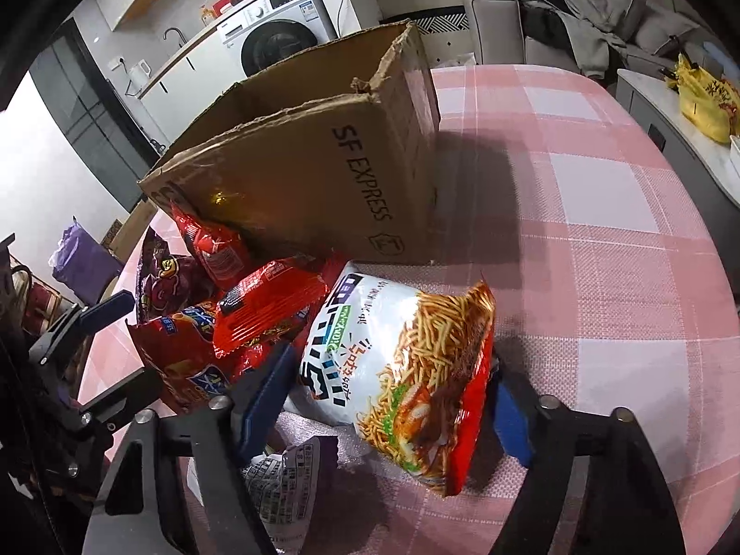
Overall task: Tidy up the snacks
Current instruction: 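Grasp the orange noodle-snack bag with the right gripper while the left gripper grasps a red chip bag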
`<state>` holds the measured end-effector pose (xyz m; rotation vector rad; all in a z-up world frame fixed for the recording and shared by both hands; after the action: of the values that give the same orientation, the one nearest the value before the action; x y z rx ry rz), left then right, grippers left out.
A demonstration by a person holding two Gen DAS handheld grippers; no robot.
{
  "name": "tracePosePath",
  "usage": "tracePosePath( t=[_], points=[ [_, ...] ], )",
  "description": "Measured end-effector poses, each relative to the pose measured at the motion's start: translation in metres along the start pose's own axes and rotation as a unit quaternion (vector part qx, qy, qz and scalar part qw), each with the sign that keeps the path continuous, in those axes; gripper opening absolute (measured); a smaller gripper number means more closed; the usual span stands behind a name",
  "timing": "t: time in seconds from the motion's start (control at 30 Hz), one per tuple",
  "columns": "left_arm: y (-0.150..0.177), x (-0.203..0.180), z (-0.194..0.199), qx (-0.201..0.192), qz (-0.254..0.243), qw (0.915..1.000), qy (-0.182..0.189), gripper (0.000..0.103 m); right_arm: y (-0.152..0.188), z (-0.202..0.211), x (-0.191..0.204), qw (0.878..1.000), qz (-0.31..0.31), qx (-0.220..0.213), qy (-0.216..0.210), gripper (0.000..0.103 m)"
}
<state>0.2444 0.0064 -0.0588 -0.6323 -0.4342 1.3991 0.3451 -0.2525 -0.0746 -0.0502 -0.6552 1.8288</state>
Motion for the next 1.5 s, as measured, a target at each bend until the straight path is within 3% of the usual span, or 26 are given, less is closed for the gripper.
tracePosePath(
  t=[0.17, 0.47, 0.6, 0.67, 0.73, 0.93, 1.0, 1.07, 1.37, 1.5],
  points=[
    [0.0, 0.002, -0.002, 0.0, 0.004, 1.0, 0.003, 0.102, -0.005, 0.008, -0.003, 1.0, 0.014, -0.023, 0.003, 0.057],
    [0.002, -0.007, -0.002, -0.018, -0.007, 0.9997, 0.016, 0.101, -0.013, 0.027, -0.008, 0.998, 0.007, -0.055, 0.007, 0.056],
    [0.002, -0.016, -0.002, -0.03, -0.026, 0.9991, 0.015, 0.094, -0.012, 0.038, -0.012, 0.998, 0.0, -0.069, 0.004, 0.056],
    [0.002, -0.018, -0.002, -0.034, -0.031, 0.9988, 0.014, 0.086, -0.013, 0.044, -0.008, 0.997, 0.005, -0.081, 0.002, 0.056],
    [0.001, -0.02, -0.001, -0.035, -0.033, 0.9987, 0.019, 0.085, -0.011, 0.052, -0.001, 0.996, 0.014, -0.092, 0.003, 0.056],
    [-0.001, -0.02, 0.006, -0.046, -0.022, 0.9976, 0.046, 0.074, -0.011, 0.063, 0.016, 0.993, 0.039, -0.109, 0.008, 0.056],
    [-0.001, -0.017, 0.011, -0.056, -0.01, 0.9957, 0.073, 0.073, -0.011, 0.066, 0.02, 0.993, 0.046, -0.111, 0.008, 0.056],
    [-0.002, -0.018, 0.011, -0.058, -0.011, 0.9956, 0.072, 0.069, -0.01, 0.067, 0.024, 0.992, 0.052, -0.112, 0.01, 0.056],
    [0.009, -0.025, -0.025, -0.004, -0.029, 0.9985, 0.046, 0.069, -0.008, 0.065, 0.03, 0.992, 0.067, -0.109, 0.006, 0.056],
    [0.006, -0.019, -0.036, 0.014, -0.012, 0.9986, 0.05, 0.065, -0.007, 0.062, 0.033, 0.992, 0.068, -0.104, 0.004, 0.056]
  ],
)
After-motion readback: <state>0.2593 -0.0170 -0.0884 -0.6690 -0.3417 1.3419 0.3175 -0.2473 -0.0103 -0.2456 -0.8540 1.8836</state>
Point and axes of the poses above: each gripper's, at about its wrist camera, not at the fingertips, and z roughly against the way its jaws point, x to its left, y to its underside, the point moved 4 cm from there along -z, roughly the way its jaws point, and after that the axes turned 3 degrees about x, right-handed, at the moved point
